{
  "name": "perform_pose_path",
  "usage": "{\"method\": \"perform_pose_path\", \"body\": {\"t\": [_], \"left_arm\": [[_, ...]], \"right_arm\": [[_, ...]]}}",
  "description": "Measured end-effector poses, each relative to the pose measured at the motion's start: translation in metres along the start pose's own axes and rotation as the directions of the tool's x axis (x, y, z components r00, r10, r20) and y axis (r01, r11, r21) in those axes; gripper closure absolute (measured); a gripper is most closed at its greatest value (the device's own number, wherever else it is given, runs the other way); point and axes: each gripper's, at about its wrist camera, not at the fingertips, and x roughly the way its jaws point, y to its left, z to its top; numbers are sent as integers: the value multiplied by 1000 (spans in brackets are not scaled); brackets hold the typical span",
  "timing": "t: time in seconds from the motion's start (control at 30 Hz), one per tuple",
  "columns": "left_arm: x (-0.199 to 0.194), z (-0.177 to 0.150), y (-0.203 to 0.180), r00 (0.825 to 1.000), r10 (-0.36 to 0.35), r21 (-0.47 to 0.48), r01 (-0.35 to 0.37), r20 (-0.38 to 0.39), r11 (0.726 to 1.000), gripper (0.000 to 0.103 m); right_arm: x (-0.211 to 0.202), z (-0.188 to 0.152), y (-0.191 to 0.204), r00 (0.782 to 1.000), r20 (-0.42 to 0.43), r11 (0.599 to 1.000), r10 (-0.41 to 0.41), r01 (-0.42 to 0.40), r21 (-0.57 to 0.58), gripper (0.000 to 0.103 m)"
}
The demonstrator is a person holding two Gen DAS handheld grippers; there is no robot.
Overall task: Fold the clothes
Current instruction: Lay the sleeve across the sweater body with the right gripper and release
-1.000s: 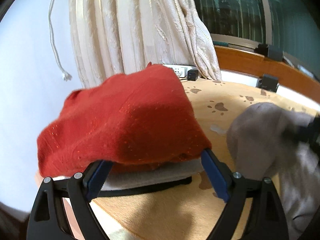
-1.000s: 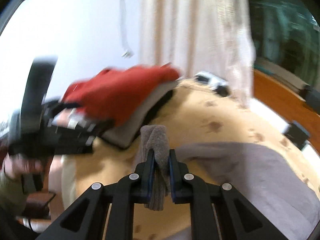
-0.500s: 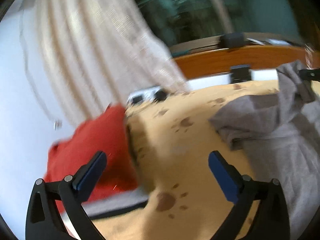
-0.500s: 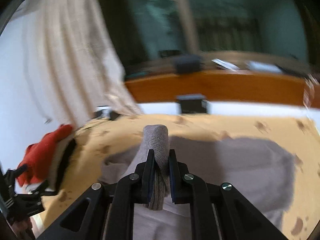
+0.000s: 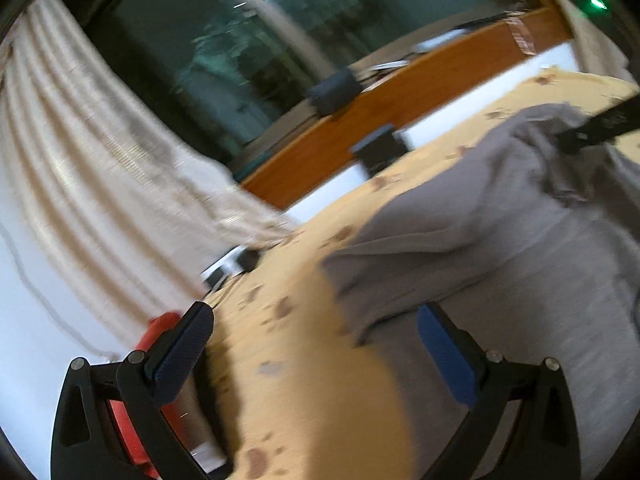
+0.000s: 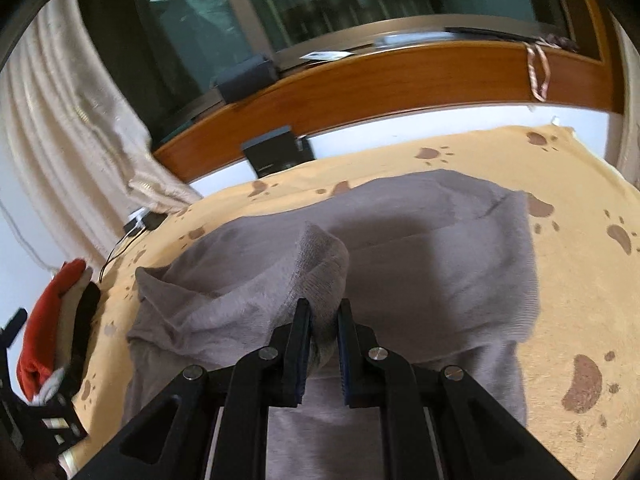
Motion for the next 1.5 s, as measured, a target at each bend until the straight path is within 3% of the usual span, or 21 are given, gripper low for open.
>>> {"method": "perform_pose_path", "body": {"t": [0.23,0.37,0.8,0.87,0.9,0.93,0.97,1.13,1.23,1.33,1.43,1.5], "left_arm": [[-6,25,-53,993,-99,81,94,64,992,1],[0,33,-62,988,-139,71,134,66,988,1],[23,30,-73,974,-226,53,225,23,973,1],[26,29,-72,971,-237,46,236,15,971,1],[27,28,-72,971,-240,44,239,12,970,1],[28,28,-72,970,-242,42,241,10,970,1],[30,27,-72,970,-244,40,244,7,969,1],[35,24,-72,964,-266,23,266,-11,964,1],[37,24,-72,959,-281,14,281,-18,959,1],[38,23,-72,957,-291,12,291,-18,957,1],[39,23,-73,954,-301,17,301,-21,953,1],[39,22,-75,951,-307,23,307,-24,951,1]], "right_arm": [[-5,-1,-22,1000,8,997,-30,30,65,89],[-7,0,-29,998,20,995,-64,63,71,89],[-2,0,-41,998,25,992,-62,58,111,88],[-5,0,-41,996,42,991,-84,79,111,77],[-6,0,-41,994,54,989,-99,93,111,55],[-8,1,-40,991,68,988,-115,107,110,24],[-12,1,-39,988,91,987,-127,116,111,15],[-30,2,-30,971,194,989,-139,124,85,13],[-32,3,-13,972,212,994,-106,111,-12,13],[-24,2,12,979,192,983,-74,104,-151,13],[-5,0,36,978,161,940,-134,177,-293,13],[10,-1,37,978,111,929,-176,202,-309,13]]}}
